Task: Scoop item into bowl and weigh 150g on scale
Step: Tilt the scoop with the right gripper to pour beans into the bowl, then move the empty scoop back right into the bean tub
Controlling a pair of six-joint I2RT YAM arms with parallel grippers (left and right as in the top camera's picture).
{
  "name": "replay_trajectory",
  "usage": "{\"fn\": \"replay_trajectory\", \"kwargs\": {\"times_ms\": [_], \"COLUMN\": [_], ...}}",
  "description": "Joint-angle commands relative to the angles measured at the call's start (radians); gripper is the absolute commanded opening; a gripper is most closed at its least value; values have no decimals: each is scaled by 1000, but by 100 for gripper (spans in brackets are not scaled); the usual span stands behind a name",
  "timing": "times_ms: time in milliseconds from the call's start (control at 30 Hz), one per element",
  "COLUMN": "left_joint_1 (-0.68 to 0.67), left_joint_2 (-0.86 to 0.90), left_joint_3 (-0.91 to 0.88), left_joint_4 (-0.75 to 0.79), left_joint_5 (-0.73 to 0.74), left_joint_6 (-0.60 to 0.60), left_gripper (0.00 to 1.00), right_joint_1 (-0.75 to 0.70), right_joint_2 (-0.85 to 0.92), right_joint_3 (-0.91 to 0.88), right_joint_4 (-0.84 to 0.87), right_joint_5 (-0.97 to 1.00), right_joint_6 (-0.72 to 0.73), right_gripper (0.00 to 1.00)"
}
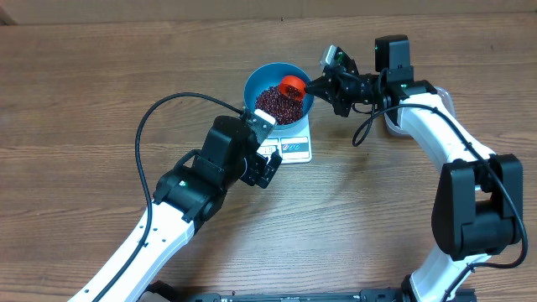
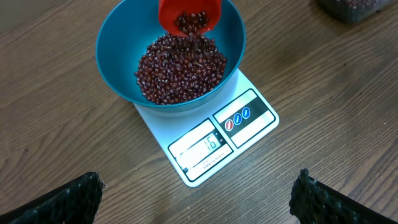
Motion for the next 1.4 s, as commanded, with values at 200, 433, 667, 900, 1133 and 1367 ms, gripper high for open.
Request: {"fn": "replay_trajectory", "kwargs": {"times_ms": [200,433,667,900,1133,1367], "left_joint_1": [4,4,4,4,4,4], "left_joint_2": [0,0,0,0,0,0], "left_joint_3": [30,30,30,30,30,30], "left_joint_4": [3,3,3,3,3,3], "left_joint_5": [8,8,8,8,8,8], "left_joint_6": [13,13,13,13,13,13], "left_gripper": [99,100,99,99,100,100], "right_joint_1": [6,6,6,5,6,10], "right_joint_2": [-32,-32,-32,-32,-32,-32], "right_joint_3": [0,0,0,0,0,1], "right_joint_4": [44,121,167,124,114,114], "right_joint_5": [-20,-20,-13,-4,-13,3], "right_joint_6": [-31,-31,-34,-34,-26,1], "right_gripper": [4,4,4,4,4,4]}}
